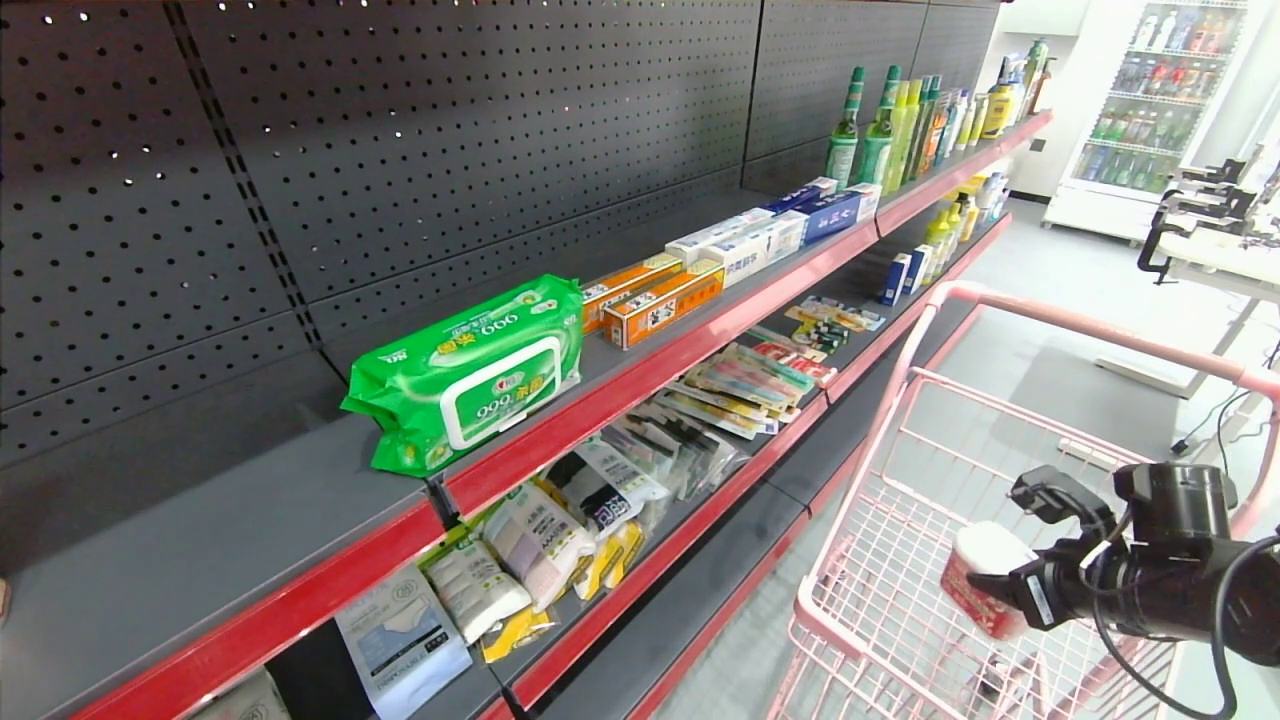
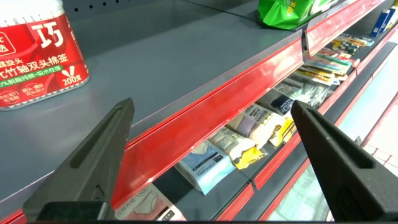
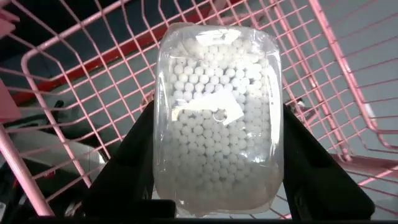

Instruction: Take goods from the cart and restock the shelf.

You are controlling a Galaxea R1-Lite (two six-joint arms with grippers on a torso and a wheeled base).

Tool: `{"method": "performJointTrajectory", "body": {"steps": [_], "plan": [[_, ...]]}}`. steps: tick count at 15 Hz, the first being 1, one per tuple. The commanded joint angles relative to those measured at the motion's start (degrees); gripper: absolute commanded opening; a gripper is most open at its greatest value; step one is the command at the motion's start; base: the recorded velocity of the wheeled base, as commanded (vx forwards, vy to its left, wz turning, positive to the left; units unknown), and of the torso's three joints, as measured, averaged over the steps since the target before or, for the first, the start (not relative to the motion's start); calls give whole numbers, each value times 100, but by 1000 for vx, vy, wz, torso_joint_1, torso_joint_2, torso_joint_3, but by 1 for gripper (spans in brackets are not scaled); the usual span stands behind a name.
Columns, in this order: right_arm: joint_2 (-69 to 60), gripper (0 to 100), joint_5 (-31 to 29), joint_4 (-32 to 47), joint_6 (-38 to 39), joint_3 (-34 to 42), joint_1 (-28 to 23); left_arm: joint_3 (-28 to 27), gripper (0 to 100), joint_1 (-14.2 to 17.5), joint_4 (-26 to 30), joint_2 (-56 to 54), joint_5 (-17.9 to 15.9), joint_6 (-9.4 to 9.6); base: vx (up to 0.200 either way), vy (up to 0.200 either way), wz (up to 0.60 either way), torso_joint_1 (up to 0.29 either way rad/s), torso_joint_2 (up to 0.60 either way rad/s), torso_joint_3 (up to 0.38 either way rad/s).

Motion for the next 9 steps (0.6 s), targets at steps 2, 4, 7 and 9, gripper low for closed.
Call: {"method": "performJointTrajectory", "body": {"steps": [2, 4, 7, 9], "plan": [[-1054, 0, -126, -7, 601, -23, 72, 2, 100, 0, -2, 5, 2, 2, 0, 0, 0, 0, 0, 0], [-1423, 0, -231, 2, 830, -67, 124, 2, 100, 0, -11, 5, 2, -7, 0, 0, 0, 0, 0, 0], [-1951, 0, -231, 2, 918, -251, 203, 2, 100, 0, -11, 5, 2, 2, 0, 0, 0, 0, 0, 0], [-2083, 0, -311, 2, 1295, -348, 414, -6, 100, 0, -2, 5, 2, 2, 0, 0, 0, 0, 0, 0]]}}
